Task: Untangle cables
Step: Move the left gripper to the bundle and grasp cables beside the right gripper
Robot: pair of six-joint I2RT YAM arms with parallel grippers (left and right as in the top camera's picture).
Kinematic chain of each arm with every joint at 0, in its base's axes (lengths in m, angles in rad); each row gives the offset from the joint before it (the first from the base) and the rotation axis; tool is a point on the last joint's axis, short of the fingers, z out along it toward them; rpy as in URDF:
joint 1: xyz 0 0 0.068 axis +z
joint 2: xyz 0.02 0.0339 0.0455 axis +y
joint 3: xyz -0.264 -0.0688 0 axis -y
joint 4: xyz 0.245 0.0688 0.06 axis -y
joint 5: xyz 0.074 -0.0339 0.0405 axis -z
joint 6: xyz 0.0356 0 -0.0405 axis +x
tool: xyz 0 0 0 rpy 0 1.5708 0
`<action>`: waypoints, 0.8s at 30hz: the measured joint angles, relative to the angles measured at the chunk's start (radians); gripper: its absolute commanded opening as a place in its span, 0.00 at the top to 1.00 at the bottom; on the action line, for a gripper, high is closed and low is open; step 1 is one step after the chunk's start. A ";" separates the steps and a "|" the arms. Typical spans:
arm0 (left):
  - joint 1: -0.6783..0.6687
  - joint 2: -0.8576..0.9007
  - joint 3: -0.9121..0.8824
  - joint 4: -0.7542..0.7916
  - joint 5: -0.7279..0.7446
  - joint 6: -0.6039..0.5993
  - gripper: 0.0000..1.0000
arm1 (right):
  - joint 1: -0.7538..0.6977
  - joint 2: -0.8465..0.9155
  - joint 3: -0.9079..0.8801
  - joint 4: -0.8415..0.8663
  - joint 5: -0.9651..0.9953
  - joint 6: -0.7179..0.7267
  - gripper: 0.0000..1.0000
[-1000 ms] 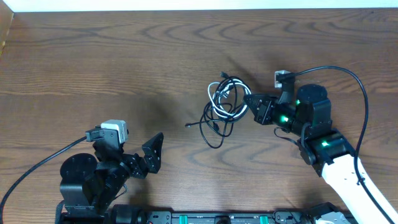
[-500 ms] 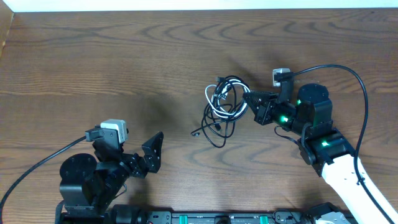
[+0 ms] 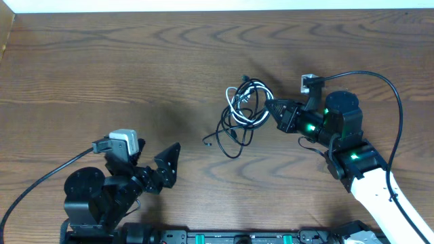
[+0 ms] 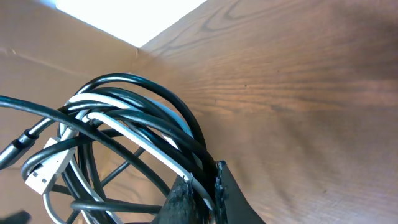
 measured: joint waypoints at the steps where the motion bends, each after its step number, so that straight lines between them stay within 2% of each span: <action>1: 0.000 0.006 -0.002 0.000 0.001 -0.037 0.10 | 0.000 0.000 0.000 0.000 0.002 0.019 0.99; 4: 0.000 0.037 -0.026 -0.003 0.007 -0.201 0.10 | 0.000 0.000 0.000 0.000 0.007 0.068 0.99; 10: 0.000 0.168 -0.076 -0.085 0.026 -0.680 0.09 | 0.000 0.000 0.000 -0.002 0.019 0.114 0.99; 11: 0.000 0.185 -0.077 -0.083 0.039 -0.733 0.02 | 0.000 0.000 0.000 -0.002 0.020 0.117 0.99; 14: 0.000 0.254 -0.077 -0.055 0.115 -0.908 0.00 | 0.000 0.000 0.000 -0.010 0.026 0.124 0.99; 18: 0.000 0.336 -0.077 -0.037 0.182 -1.060 0.00 | 0.004 0.000 0.000 -0.011 0.033 0.130 0.99; 24: -0.003 0.470 -0.079 -0.003 0.253 -1.199 0.02 | 0.027 0.000 0.000 -0.019 0.055 0.131 0.99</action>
